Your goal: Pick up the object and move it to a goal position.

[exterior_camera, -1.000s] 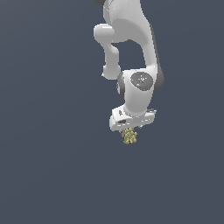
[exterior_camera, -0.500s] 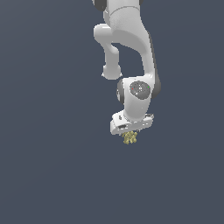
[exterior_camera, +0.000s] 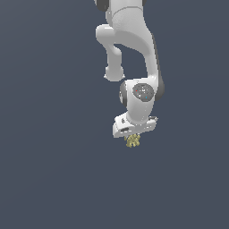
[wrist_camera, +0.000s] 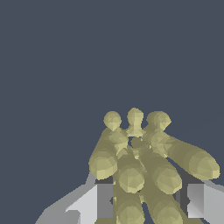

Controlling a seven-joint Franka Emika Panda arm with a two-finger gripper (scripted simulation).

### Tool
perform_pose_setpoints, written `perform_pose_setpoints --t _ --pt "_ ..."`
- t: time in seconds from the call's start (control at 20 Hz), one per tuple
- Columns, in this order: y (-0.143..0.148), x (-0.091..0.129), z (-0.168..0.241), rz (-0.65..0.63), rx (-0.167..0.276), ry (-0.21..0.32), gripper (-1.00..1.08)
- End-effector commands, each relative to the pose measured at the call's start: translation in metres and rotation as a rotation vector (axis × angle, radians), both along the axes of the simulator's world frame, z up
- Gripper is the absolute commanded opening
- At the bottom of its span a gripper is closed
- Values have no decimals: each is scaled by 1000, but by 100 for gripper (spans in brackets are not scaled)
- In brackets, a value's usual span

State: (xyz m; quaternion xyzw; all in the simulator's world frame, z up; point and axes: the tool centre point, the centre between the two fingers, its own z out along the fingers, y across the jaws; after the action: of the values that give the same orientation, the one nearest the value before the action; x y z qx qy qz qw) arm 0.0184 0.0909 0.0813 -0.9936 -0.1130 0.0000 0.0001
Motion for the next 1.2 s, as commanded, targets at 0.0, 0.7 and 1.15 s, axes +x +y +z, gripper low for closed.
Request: perform_pose_setpoints --t 0.0,0.7,1.15 --pt "0 0 0 0 0 0 -100" --pt "38 -32 38 0 -1 0 -100" --pt "96 -80 97 1 -2 -1 -100"
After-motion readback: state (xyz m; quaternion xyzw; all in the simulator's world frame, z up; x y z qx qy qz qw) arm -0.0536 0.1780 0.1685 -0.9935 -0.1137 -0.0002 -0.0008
